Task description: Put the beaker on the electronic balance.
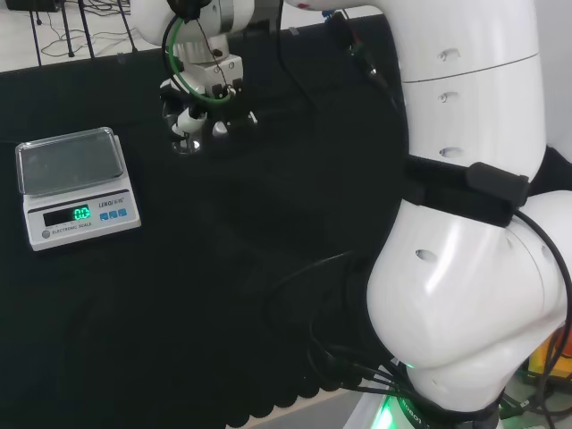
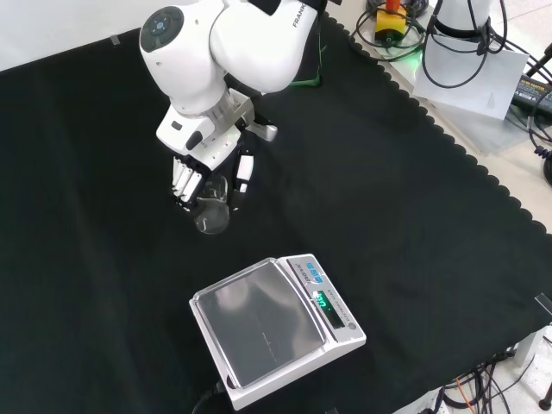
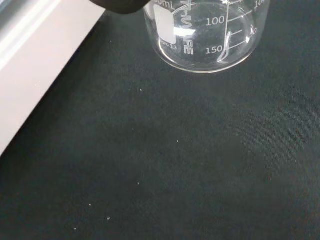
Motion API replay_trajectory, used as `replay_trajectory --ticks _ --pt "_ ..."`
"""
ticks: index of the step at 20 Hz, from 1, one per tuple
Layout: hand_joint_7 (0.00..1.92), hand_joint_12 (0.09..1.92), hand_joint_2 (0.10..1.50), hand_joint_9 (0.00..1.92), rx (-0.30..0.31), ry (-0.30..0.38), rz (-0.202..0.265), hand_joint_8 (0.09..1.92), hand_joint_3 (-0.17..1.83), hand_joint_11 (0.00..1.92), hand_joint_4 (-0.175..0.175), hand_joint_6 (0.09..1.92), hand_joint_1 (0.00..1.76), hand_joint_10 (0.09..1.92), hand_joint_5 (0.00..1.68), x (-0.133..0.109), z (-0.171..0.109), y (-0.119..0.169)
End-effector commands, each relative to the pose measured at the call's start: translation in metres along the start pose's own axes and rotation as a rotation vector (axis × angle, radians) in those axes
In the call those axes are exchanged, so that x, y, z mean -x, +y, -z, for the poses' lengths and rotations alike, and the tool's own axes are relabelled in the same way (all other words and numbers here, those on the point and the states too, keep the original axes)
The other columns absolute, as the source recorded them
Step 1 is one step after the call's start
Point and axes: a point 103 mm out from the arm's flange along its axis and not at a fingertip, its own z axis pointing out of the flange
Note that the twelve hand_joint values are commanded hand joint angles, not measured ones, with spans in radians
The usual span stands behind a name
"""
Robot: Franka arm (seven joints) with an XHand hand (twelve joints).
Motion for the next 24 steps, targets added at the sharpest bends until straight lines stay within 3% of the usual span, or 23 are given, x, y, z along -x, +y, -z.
replay_trajectory --ticks 1,8,15,19,24 --pt "0.79 1.18 1.32 0.9 0.016 -0.013 0.011 1.42 -0.17 0.94 0.017 1.36 1.15 1.28 0.74 -0.021 0.019 0.004" --pt "0.8 1.18 1.32 0.9 0.021 -0.031 0.07 1.42 -0.17 0.94 0.018 1.36 1.15 1.28 0.74 -0.094 0.035 0.021" --pt "0.79 1.18 1.32 0.9 0.007 -0.048 0.146 1.42 -0.17 0.94 0.019 1.35 1.15 1.28 0.74 -0.163 0.032 0.036" --pt "0.79 1.18 1.32 0.9 -0.007 -0.05 0.169 1.42 -0.17 0.94 0.019 1.35 1.15 1.28 0.75 -0.183 0.022 0.045" --pt "0.8 1.18 1.32 0.9 -0.035 -0.051 0.171 1.42 -0.17 0.94 0.02 1.35 1.15 1.28 0.75 -0.184 0.005 0.056"
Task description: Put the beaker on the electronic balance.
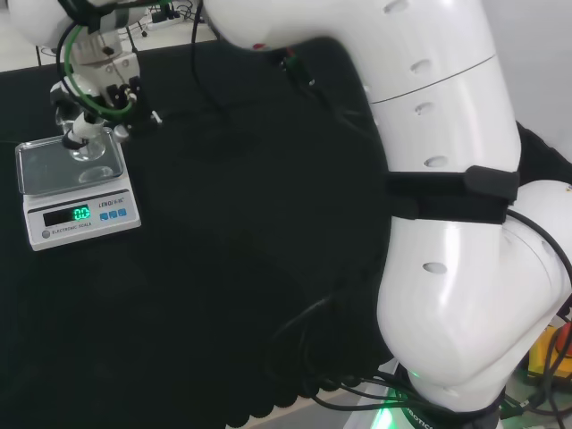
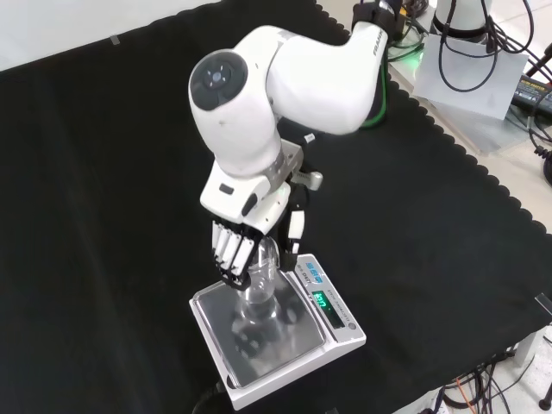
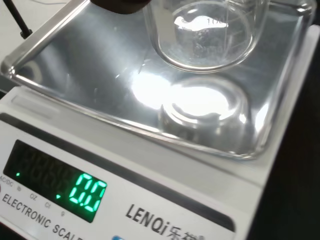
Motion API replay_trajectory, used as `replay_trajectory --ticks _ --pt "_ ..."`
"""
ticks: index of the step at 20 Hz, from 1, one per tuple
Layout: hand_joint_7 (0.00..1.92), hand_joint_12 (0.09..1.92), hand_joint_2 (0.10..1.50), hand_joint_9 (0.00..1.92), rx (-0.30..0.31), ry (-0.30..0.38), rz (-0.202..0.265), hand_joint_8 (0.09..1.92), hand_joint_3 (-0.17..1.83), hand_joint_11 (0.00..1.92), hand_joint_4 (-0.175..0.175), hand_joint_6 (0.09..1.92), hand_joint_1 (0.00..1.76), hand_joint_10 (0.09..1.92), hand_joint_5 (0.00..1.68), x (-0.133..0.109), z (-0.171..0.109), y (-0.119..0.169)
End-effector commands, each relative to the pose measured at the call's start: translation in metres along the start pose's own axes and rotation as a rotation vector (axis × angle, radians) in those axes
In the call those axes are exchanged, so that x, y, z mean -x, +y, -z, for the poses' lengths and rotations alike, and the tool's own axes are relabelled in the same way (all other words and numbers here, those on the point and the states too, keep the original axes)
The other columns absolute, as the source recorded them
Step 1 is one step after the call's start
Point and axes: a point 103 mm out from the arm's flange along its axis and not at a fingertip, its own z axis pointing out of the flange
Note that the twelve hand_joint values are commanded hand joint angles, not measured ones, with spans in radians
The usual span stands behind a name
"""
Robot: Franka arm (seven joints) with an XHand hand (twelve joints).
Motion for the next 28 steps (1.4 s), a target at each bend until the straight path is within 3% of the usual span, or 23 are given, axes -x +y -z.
replay_trajectory --ticks 1,7,8,9,10,11,13,15,18,20,28 --pt "0.8 1.18 1.31 0.9 -0.052 -0.003 0.013 1.42 -0.17 0.94 0.02 1.35 1.15 1.28 0.75 -0.015 -0.025 0.012" --pt "0.8 1.18 1.31 0.91 -0.069 -0.001 0.003 1.41 -0.17 0.94 0.019 1.34 1.16 1.28 0.75 -0.007 -0.032 0.021" --pt "0.78 1.18 1.31 0.91 -0.073 0.003 0.006 1.44 -0.17 0.94 -0.043 1.33 1.13 1.27 0.77 -0.007 -0.032 0.022" --pt "0.77 1.19 1.3 0.91 -0.079 0.007 0.008 1.46 -0.17 0.93 -0.082 1.33 1.11 1.25 0.77 -0.007 -0.032 0.022" --pt "0.73 1.2 1.24 0.91 -0.086 0.007 0.011 1.44 -0.17 0.9 -0.087 1.35 1.11 1.19 0.64 -0.008 -0.031 0.023" --pt "0.68 1.23 1.17 0.88 -0.088 0.004 0.015 1.37 -0.17 0.83 -0.081 1.29 1.11 1.12 0.46 -0.009 -0.031 0.023" --pt "0.57 1.29 1.06 0.79 -0.081 -0.002 0.02 1.24 -0.17 0.67 -0.069 0.89 1.09 1.01 0.21 -0.01 -0.028 0.023" --pt "0.42 1.35 0.99 0.67 -0.071 -0.005 0.023 1.13 -0.17 0.49 -0.049 0.49 1.03 0.95 0.12 -0.011 -0.023 0.022" --pt "0.24 1.45 0.93 0.5 -0.057 -0.015 0.023 1.0 -0.17 0.26 -0.019 0.16 0.97 0.92 0.05 -0.012 -0.01 0.02" --pt "0.19 1.47 0.91 0.45 -0.047 -0.02 0.024 0.97 -0.17 0.2 -0.009 0.09 0.95 0.92 0.03 -0.011 0.0 0.018" --pt "0.17 1.48 0.9 0.42 0.007 -0.045 0.019 0.94 -0.17 0.17 0.005 0.09 0.94 0.92 0.02 -0.009 0.054 0.003"
